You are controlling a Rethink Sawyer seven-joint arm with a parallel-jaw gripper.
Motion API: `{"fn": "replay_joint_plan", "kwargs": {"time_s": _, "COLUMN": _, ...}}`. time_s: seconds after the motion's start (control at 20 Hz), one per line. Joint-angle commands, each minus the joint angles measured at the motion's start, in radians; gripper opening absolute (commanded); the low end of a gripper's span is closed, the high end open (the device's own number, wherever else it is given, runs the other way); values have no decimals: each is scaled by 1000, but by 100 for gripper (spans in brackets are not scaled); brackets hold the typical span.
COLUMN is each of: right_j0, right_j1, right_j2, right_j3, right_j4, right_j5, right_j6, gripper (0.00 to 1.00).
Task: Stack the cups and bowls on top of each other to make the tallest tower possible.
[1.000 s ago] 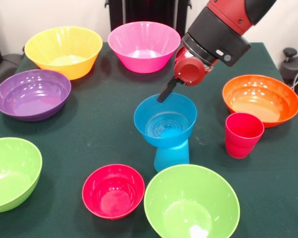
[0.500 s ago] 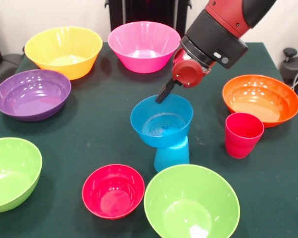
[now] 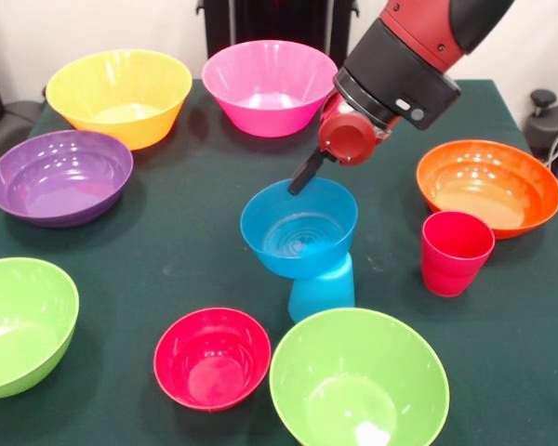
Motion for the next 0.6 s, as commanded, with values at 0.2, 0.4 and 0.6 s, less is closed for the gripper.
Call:
{"fn": "replay_joint_plan", "kwargs": {"time_s": 0.2, "right_j0": -31, "right_j1": 72, "right_j2": 100, "right_j3": -121, "right_j4": -59, "right_j5": 77, "right_j6": 223, "gripper": 0}}
{"fn": "replay_joint_plan", "kwargs": {"time_s": 0.4, "right_j0": -36, "right_j1": 81, "right_j2": 89, "right_j3": -137, "right_j4": -59, "right_j5": 90, "right_j6": 236, "gripper": 0}}
{"fn": "replay_joint_plan", "kwargs": {"time_s": 0.6, "right_j0": -40, "right_j1": 91, "right_j2": 76, "right_j3": -155, "right_j4": -58, "right_j5": 105, "right_j6": 252, "gripper": 0}}
